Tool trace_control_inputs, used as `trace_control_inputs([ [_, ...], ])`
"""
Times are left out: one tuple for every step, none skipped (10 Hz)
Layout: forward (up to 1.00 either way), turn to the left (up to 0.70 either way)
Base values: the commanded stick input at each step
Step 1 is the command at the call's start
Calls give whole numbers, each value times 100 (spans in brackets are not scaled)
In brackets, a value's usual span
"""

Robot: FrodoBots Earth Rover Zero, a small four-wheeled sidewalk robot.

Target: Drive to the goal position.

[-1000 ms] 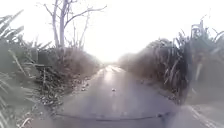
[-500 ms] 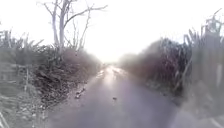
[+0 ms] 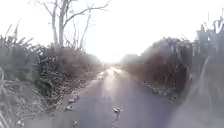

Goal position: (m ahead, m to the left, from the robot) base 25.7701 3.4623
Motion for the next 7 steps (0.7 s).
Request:
trace_control_inputs([
  [100,-40],
  [100,-40],
  [100,-40],
  [100,-40],
  [100,0],
  [100,0],
  [100,0],
])
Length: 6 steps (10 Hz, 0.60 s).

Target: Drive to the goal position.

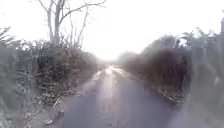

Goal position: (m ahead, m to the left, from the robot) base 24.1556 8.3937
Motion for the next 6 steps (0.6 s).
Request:
trace_control_inputs([
  [100,0],
  [100,0],
  [100,0],
  [100,0],
  [100,0],
  [100,0],
])
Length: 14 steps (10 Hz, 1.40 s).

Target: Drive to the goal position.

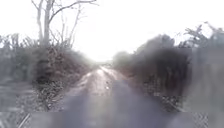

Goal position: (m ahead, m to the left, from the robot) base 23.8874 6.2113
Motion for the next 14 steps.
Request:
trace_control_inputs([
  [100,0],
  [100,0],
  [100,0],
  [100,0],
  [100,0],
  [100,0],
  [100,0],
  [100,0],
  [100,0],
  [100,0],
  [100,0],
  [100,0],
  [100,0],
  [100,0],
])
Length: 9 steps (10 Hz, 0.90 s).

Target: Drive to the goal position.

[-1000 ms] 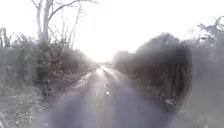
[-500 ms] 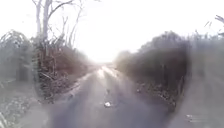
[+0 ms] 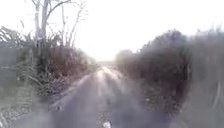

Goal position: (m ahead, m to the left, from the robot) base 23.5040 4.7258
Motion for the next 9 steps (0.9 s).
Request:
trace_control_inputs([
  [100,0],
  [100,0],
  [100,0],
  [100,0],
  [100,0],
  [100,0],
  [100,0],
  [100,0],
  [100,0],
])
